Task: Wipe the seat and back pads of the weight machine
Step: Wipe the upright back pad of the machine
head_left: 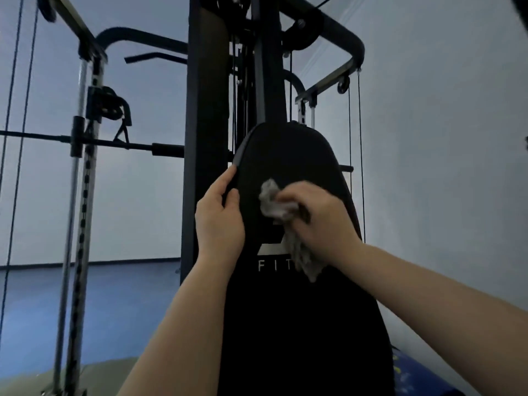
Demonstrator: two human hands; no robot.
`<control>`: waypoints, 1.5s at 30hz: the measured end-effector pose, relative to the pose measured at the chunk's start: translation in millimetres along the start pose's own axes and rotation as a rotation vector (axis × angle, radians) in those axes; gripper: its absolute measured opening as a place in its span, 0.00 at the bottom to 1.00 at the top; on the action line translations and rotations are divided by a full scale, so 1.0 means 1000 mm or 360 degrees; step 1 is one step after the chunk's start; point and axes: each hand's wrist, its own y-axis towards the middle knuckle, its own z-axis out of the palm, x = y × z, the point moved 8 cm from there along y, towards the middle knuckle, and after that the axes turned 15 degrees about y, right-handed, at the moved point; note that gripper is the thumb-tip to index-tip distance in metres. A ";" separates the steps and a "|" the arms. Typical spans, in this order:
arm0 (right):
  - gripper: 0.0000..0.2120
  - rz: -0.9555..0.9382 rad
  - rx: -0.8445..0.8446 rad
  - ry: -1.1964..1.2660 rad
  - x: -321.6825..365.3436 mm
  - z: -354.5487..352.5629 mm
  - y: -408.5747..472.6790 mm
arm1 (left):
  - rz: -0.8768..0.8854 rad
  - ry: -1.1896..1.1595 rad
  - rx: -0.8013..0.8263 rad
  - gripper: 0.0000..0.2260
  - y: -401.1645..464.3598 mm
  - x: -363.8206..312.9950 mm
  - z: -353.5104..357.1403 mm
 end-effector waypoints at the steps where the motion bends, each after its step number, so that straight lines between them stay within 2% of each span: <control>1: 0.14 -0.0072 0.0198 0.0003 0.005 0.003 -0.009 | 0.0013 -0.0009 -0.0004 0.18 -0.004 0.001 -0.001; 2: 0.14 -0.0139 0.0338 -0.0017 0.008 0.003 -0.011 | 0.0020 -0.0018 -0.0015 0.18 -0.007 0.003 -0.003; 3: 0.13 -0.0162 0.0359 -0.0059 0.008 -0.002 -0.005 | 0.0016 -0.0044 -0.0028 0.18 -0.009 0.006 -0.005; 4: 0.12 -0.0129 0.0233 -0.0094 0.004 -0.011 0.008 | 0.0007 -0.0080 -0.0038 0.18 -0.009 0.007 -0.005; 7: 0.08 0.0130 -0.0372 -0.0121 -0.017 -0.038 0.052 | 0.0014 -0.0115 -0.0072 0.18 -0.012 0.008 -0.006; 9: 0.07 0.0175 -0.0508 -0.0104 -0.020 -0.026 0.053 | 0.0036 -0.0131 -0.0070 0.17 -0.012 0.010 -0.004; 11: 0.10 0.0055 -0.0391 -0.0068 -0.010 -0.013 0.037 | 0.0020 -0.0175 -0.0075 0.17 -0.010 0.012 -0.005; 14: 0.13 -0.0159 0.0222 -0.0041 0.012 -0.005 0.021 | 0.0006 -0.0208 -0.0075 0.17 -0.010 0.014 -0.004; 15: 0.12 -0.0181 0.0351 -0.0094 0.014 -0.010 0.031 | 0.0008 -0.0218 -0.0071 0.17 -0.010 0.014 -0.003; 16: 0.11 -0.0158 0.0329 -0.0165 0.013 -0.018 0.048 | 0.0011 -0.0230 -0.0059 0.17 -0.009 0.014 -0.002; 20: 0.08 0.0163 -0.0285 -0.0176 -0.001 -0.030 0.097 | 0.0012 -0.0269 -0.0016 0.17 -0.006 0.016 -0.003; 22: 0.09 0.0101 -0.0359 -0.0142 0.008 -0.001 0.078 | -0.0001 -0.0292 0.0004 0.18 -0.005 0.017 -0.004; 24: 0.12 -0.0087 -0.0131 -0.0047 0.026 0.025 0.043 | -0.0019 -0.0395 0.0027 0.20 -0.004 0.018 -0.005; 27: 0.14 -0.0206 0.0436 0.0072 0.041 0.031 0.015 | -0.0069 -0.0575 0.0113 0.19 -0.015 0.019 -0.006; 28: 0.13 -0.0212 0.0468 0.0050 0.040 0.022 0.020 | -0.0012 -0.0507 0.0159 0.18 -0.022 0.018 -0.007; 30: 0.12 -0.0158 0.0203 -0.0068 0.030 -0.001 0.037 | 0.0147 -0.0321 0.0233 0.17 -0.040 0.022 -0.010; 32: 0.11 -0.0018 -0.0105 -0.0140 0.021 -0.007 0.046 | 0.0152 -0.0314 0.0279 0.16 -0.054 0.028 -0.014; 35: 0.10 0.0037 -0.0254 -0.0070 0.027 0.021 0.020 | 0.0081 -0.0333 0.0291 0.17 -0.061 0.037 -0.021; 36: 0.11 -0.0001 -0.0173 -0.0017 0.032 0.031 0.002 | 0.0109 -0.0329 0.0297 0.18 -0.061 0.037 -0.023; 40: 0.16 -0.0208 0.0584 -0.0061 0.056 0.054 -0.084 | 0.0164 -0.0294 0.0398 0.19 -0.067 0.043 -0.021; 41: 0.16 -0.0221 0.0673 -0.0091 0.055 0.049 -0.091 | 0.0189 -0.0258 0.0416 0.19 -0.069 0.045 -0.019; 42: 0.15 -0.0180 0.0617 -0.0103 0.051 0.040 -0.086 | 0.0221 -0.0228 0.0422 0.19 -0.072 0.045 -0.017; 45: 0.11 0.0024 -0.0020 -0.0028 0.031 0.007 -0.044 | 0.0247 -0.0190 0.0367 0.21 -0.077 0.046 -0.014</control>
